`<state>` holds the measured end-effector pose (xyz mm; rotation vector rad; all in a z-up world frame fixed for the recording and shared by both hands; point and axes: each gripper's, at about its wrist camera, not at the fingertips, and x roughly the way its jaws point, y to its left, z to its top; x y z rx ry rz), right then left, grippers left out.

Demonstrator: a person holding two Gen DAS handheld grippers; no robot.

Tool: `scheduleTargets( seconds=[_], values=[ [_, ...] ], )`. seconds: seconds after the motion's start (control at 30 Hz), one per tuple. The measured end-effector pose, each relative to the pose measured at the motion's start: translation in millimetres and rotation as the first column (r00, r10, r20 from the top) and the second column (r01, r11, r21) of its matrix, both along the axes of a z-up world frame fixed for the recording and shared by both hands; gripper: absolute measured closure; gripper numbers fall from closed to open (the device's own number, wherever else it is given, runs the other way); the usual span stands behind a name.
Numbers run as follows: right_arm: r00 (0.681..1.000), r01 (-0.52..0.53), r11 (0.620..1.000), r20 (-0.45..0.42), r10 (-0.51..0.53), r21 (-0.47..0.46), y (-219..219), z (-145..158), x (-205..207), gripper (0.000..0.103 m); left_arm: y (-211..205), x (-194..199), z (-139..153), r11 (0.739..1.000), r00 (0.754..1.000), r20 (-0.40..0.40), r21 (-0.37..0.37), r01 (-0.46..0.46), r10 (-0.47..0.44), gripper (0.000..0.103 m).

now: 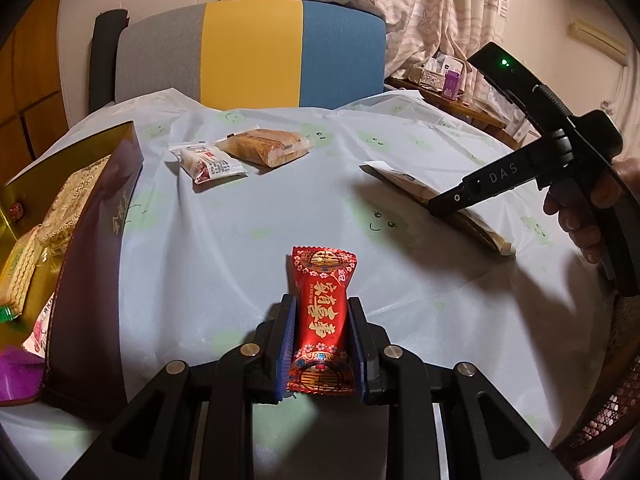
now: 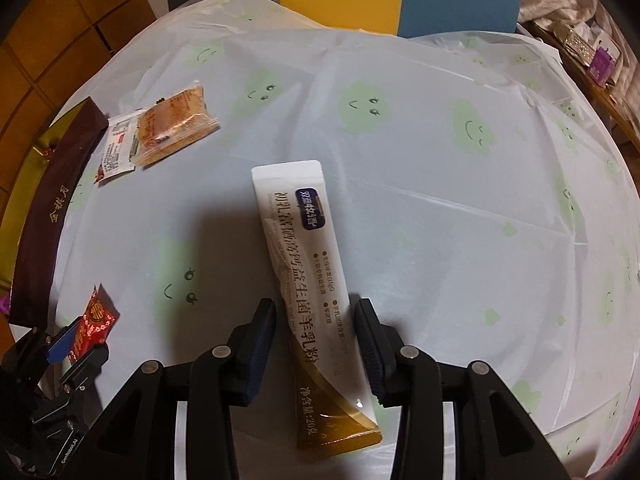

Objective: Organize snacks
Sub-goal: 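Carry the red bar with the left tool toward the gold tin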

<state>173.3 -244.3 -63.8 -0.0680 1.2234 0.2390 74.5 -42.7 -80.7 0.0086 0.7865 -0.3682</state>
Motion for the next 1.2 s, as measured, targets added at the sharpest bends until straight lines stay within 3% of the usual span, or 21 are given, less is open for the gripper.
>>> scheduleTargets(
  seconds=[0.1,0.17,0.23,0.43,0.7,0.87,1.2],
  values=[
    [1.0,-0.025,1.0,-0.003,0.025,-0.01,2,0,0,0.062,1,0,0,1.0,1.0,-0.001,-0.006,-0.001,0.001,0.077],
    [0.999,-0.048,0.998,-0.003,0.048,-0.04,6,-2,-2,0.072,1,0,0,1.0,1.0,0.001,-0.006,-0.002,0.002,0.077],
    [0.998,-0.058,0.997,0.0,0.058,-0.049,10,0,-4,0.074,1,0,0,1.0,1.0,0.002,-0.005,-0.003,0.003,0.077],
    [0.998,-0.057,0.998,-0.008,0.057,-0.04,11,-3,-5,0.072,0,2,1,1.0,1.0,-0.014,-0.002,-0.004,0.003,0.078],
    [0.999,-0.048,0.999,-0.01,0.048,-0.011,3,-5,-4,0.072,11,14,6,0.994,0.992,-0.123,-0.099,-0.045,0.033,0.08],
    [0.994,-0.104,0.99,0.021,0.106,-0.096,14,-13,-8,0.071,13,10,11,0.993,0.986,-0.162,-0.108,-0.052,0.034,0.08],
    [0.984,-0.157,0.971,0.06,0.17,-0.178,30,-9,-23,0.071,11,-14,26,0.997,0.989,-0.147,-0.074,-0.013,0.002,0.08]
  ],
)
